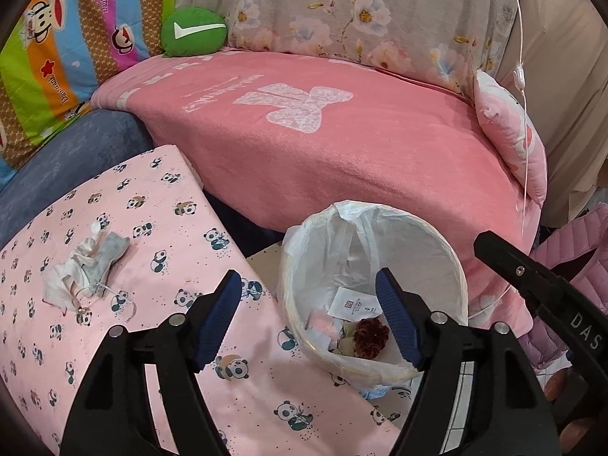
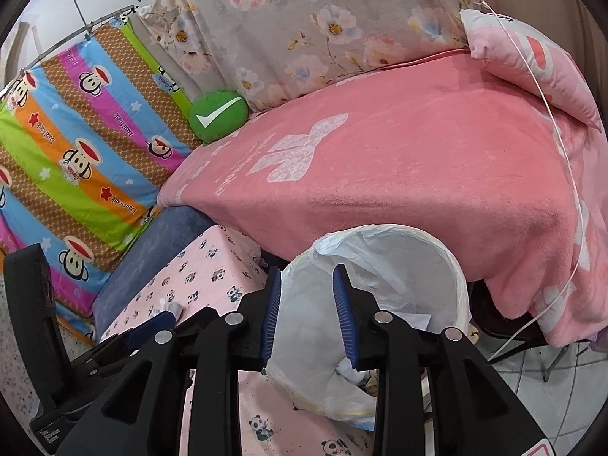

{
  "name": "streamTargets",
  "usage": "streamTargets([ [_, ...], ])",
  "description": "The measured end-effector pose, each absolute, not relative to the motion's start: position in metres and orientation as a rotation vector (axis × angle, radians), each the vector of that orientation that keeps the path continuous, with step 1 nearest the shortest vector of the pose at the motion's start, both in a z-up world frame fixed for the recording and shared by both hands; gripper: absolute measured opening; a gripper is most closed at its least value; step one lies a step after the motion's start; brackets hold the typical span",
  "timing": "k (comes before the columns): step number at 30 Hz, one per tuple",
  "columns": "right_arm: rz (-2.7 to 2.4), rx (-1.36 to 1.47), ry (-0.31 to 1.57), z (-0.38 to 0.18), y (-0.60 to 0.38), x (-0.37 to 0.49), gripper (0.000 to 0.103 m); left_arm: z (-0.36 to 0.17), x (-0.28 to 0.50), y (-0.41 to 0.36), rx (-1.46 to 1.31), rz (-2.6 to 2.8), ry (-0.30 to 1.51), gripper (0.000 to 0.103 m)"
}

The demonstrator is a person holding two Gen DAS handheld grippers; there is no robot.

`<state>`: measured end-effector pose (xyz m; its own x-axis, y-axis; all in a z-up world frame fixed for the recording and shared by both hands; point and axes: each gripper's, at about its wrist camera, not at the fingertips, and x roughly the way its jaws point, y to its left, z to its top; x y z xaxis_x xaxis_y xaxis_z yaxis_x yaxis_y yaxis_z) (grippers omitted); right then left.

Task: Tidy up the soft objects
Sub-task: 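Open both tools to drop the packet and scrunchie into the bin, then move both open tools back over the white glove and grey cloth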

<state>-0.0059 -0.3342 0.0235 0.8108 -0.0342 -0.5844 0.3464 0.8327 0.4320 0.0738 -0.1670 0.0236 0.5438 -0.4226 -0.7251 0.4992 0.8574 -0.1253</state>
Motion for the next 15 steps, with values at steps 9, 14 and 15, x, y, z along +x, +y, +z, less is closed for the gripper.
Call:
streamTargets([
  [9, -0.16, 0.512, 0.617, 0.027, -0.302, 0.008, 0.031, 0.024, 0.083, -0.126, 0.048, -0.481, 0.835, 0.071],
  [14, -0.122, 0.485, 0.635, 0.028, -0.278, 0.02, 0.035, 0.02, 0.09, -0.095, 0.016, -0.422, 0.84, 0.074],
  [15, -0.119, 0.482, 0.637, 0.028, -0.276, 0.021, 0.035, 0.019, 0.092, -0.089, 0.006, -0.41, 0.844, 0.074],
])
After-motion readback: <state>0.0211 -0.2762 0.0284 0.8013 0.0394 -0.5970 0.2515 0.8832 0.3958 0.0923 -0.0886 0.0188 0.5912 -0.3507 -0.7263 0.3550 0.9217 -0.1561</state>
